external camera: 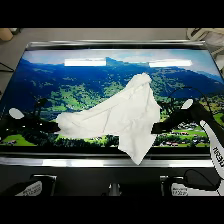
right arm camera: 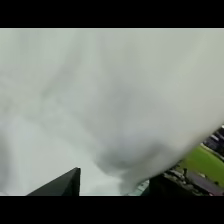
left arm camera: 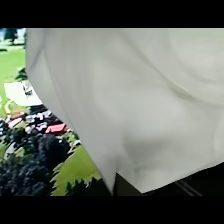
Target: Fold the shirts.
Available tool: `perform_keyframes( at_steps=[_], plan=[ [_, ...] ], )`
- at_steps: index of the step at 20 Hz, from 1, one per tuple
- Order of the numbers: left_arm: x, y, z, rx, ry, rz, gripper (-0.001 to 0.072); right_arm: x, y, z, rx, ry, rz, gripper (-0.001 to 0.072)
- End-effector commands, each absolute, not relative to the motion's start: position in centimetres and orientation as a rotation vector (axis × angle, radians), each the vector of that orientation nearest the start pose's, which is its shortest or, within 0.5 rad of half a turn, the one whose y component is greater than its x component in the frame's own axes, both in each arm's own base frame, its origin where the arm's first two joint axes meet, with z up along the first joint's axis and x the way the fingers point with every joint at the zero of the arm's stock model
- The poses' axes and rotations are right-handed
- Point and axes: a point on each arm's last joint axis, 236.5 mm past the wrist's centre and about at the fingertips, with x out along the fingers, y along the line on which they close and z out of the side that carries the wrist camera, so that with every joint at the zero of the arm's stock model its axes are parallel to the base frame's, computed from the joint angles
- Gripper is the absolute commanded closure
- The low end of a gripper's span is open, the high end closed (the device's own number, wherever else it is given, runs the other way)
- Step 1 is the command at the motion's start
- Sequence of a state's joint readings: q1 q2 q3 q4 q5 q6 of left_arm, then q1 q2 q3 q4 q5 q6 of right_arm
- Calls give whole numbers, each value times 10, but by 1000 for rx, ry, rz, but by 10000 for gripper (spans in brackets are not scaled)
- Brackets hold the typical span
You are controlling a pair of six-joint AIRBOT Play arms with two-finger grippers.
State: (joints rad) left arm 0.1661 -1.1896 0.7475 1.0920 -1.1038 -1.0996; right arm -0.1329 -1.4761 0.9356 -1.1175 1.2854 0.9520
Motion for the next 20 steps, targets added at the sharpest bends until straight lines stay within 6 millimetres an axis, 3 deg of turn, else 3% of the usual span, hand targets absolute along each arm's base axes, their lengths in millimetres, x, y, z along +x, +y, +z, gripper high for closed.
perform_keyframes(
  at_steps=[1,2,3,5,6,7,8,9,10,11,12,13,14,15,16,18,20],
  plan=[
    [299,-68,-45,-324,1325,-418,681,302,73,-98,239,1554,578,419],
    [303,-72,-35,-338,1301,-432,681,303,74,-98,245,1552,580,601],
    [309,-75,-19,-336,1268,-449,682,304,75,-95,247,1547,590,689],
    [330,-74,35,-303,1135,-452,683,315,75,-65,173,1481,656,690],
    [345,-71,81,-274,1018,-439,683,332,74,-37,122,1399,663,692],
    [356,-69,135,-238,882,-426,683,358,70,9,56,1263,647,692],
    [363,-67,201,-208,722,-408,683,384,66,68,-21,1094,617,692],
    [360,-65,283,-181,524,-380,683,407,61,151,-122,866,564,691],
    [343,-61,366,-164,320,-342,683,415,49,248,-236,609,463,690],
    [311,-50,452,-158,93,-272,683,406,32,349,-328,349,319,690],
    [266,-36,528,-143,-132,-190,683,372,14,449,-395,90,163,690],
    [217,-24,584,-128,-315,-119,683,324,3,525,-449,-114,41,690],
    [173,-17,620,-116,-450,-71,683,272,0,577,-478,-266,-41,690],
    [134,-16,641,-115,-539,-51,683,224,3,608,-483,-372,-79,690],
    [109,-21,647,-140,-579,-68,682,191,7,619,-489,-422,-91,690],
    [100,-29,636,-180,-542,-105,682,166,6,611,-513,-389,-106,690],
    [114,-28,617,-174,-452,-88,682,163,0,599,-534,-330,-128,690]
  ],
)
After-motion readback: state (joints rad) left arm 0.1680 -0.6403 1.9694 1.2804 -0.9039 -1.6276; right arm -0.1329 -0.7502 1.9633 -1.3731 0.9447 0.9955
